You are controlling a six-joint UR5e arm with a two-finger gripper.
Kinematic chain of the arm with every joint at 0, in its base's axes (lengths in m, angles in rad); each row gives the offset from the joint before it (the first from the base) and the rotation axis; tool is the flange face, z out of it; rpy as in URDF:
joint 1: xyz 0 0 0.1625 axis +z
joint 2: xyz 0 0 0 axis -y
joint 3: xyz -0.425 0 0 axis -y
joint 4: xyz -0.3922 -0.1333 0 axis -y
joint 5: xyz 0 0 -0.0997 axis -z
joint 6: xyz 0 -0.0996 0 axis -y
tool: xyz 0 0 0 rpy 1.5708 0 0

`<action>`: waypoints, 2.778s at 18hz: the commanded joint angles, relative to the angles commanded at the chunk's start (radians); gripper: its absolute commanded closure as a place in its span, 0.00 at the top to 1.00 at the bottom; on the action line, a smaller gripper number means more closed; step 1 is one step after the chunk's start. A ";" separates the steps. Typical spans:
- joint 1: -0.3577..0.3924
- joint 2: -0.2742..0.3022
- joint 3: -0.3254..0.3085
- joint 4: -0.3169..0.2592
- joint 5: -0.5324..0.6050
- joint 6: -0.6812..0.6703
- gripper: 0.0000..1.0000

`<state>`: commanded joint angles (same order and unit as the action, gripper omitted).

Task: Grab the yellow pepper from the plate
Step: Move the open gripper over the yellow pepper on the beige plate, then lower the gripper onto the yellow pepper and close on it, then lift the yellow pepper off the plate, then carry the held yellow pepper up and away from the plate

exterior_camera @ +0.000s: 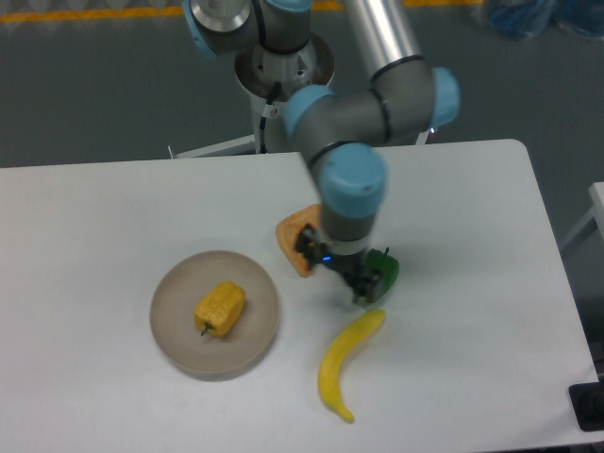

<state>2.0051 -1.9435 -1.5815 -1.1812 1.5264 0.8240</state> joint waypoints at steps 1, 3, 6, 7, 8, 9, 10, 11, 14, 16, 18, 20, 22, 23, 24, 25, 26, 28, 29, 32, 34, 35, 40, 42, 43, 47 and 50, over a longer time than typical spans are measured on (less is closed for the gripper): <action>-0.015 -0.008 0.003 0.000 -0.017 -0.032 1.00; -0.038 -0.029 0.020 0.002 -0.060 -0.121 1.00; -0.080 -0.052 0.028 0.005 -0.106 -0.178 1.00; -0.086 -0.057 0.025 0.014 -0.121 -0.195 1.00; -0.089 -0.060 0.025 0.017 -0.126 -0.206 1.00; -0.100 -0.066 0.025 0.017 -0.126 -0.212 1.00; -0.115 -0.069 0.023 0.017 -0.124 -0.212 1.00; -0.123 -0.071 0.018 0.017 -0.124 -0.215 1.00; -0.126 -0.086 0.014 0.023 -0.124 -0.215 1.00; -0.137 -0.098 0.014 0.023 -0.123 -0.217 1.00; -0.137 -0.104 0.014 0.035 -0.120 -0.238 1.00; -0.138 -0.109 0.017 0.075 -0.117 -0.256 1.00; -0.137 -0.107 0.021 0.086 -0.098 -0.255 0.63; -0.137 -0.107 0.023 0.086 -0.097 -0.255 0.39; -0.137 -0.106 0.023 0.086 -0.097 -0.253 0.13; -0.135 -0.101 0.025 0.086 -0.095 -0.253 0.06; -0.134 -0.095 0.028 0.084 -0.095 -0.253 0.06; -0.123 -0.065 0.028 0.084 -0.097 -0.250 0.06; -0.112 -0.046 0.028 0.083 -0.098 -0.250 0.06; -0.069 0.006 0.038 0.075 -0.103 -0.249 0.06; -0.046 0.024 0.054 0.074 -0.097 -0.249 0.06; -0.014 0.026 0.061 0.075 -0.094 -0.240 0.06; 0.104 0.064 0.058 0.054 -0.038 -0.014 0.07; 0.196 0.089 0.063 -0.012 -0.032 0.093 0.06; 0.224 0.090 0.064 -0.030 -0.032 0.140 0.06; 0.323 0.091 0.063 -0.044 -0.028 0.376 0.07; 0.342 0.068 0.077 -0.048 0.092 0.530 0.06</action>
<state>2.3469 -1.8760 -1.5049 -1.2287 1.6180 1.3542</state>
